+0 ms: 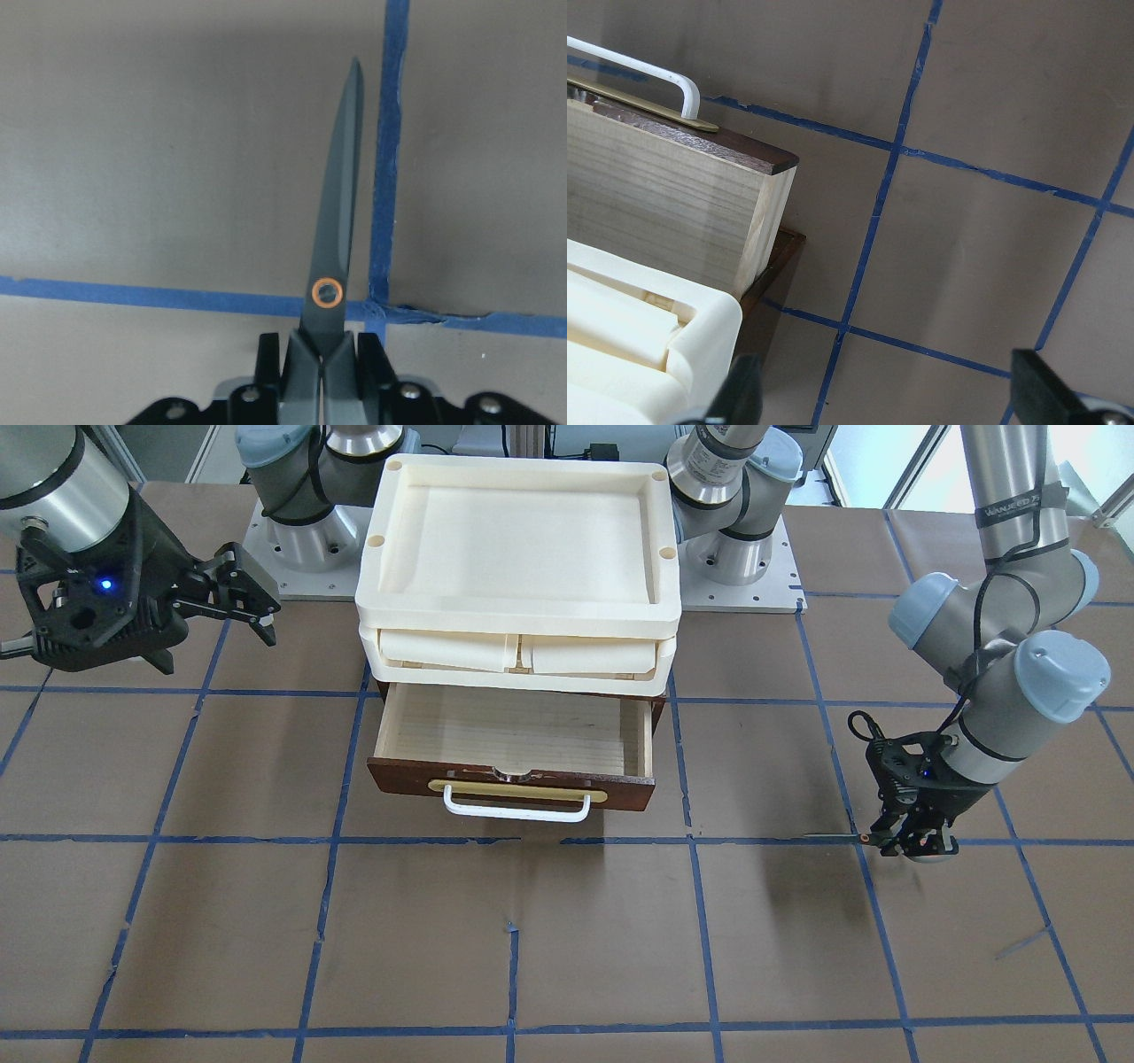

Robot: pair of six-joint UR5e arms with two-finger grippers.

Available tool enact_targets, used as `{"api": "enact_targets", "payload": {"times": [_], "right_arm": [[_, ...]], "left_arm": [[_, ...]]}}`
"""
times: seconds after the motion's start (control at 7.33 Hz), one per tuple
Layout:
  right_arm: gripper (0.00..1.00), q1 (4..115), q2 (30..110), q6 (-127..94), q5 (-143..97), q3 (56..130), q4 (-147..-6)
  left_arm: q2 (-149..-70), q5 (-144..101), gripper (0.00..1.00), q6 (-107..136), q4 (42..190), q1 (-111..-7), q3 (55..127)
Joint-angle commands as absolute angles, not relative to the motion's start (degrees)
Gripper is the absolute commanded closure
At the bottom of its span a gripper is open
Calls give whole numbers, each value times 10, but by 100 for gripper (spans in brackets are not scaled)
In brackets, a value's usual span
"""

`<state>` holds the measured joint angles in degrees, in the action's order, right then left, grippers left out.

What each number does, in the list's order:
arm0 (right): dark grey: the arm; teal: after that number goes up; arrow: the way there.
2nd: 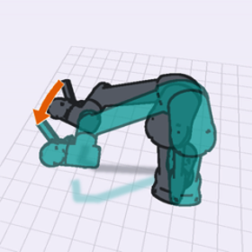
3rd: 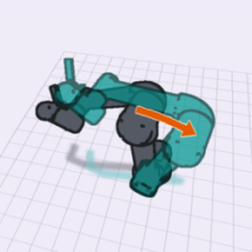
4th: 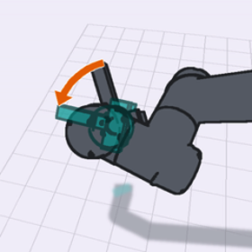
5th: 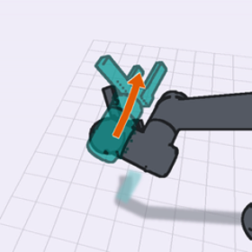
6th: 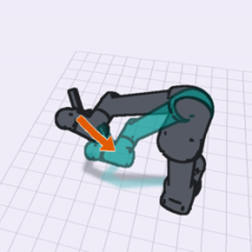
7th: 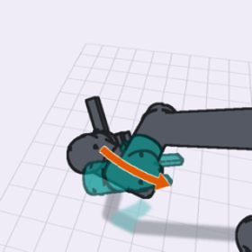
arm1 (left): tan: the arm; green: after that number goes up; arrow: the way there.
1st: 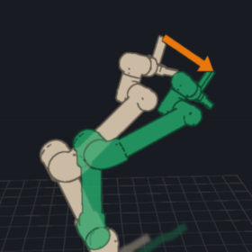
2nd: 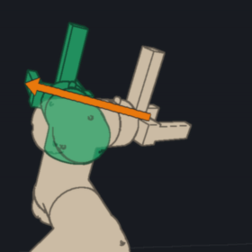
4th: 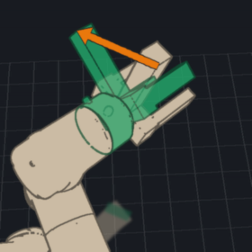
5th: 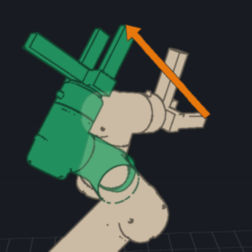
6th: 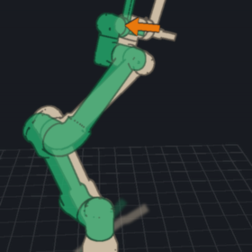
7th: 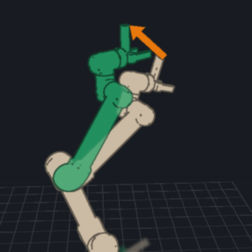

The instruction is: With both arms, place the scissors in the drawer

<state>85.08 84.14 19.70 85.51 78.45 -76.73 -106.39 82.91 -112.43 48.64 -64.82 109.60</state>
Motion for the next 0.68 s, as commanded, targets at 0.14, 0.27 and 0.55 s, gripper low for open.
{"api": "enact_targets", "payload": {"times": [0.14, 0.27, 0.55], "right_arm": [[0, 852, 852, 171, 856, 787, -754], [0, 851, 852, 171, 856, 787, -756], [0, 852, 853, 170, 857, 787, -758]], "left_arm": [[-982, 798, 87, -1064, 692, -706, 1008], [-963, 801, 87, -1028, 741, -743, 979], [-954, 804, 87, -955, 764, -806, 962]]}}
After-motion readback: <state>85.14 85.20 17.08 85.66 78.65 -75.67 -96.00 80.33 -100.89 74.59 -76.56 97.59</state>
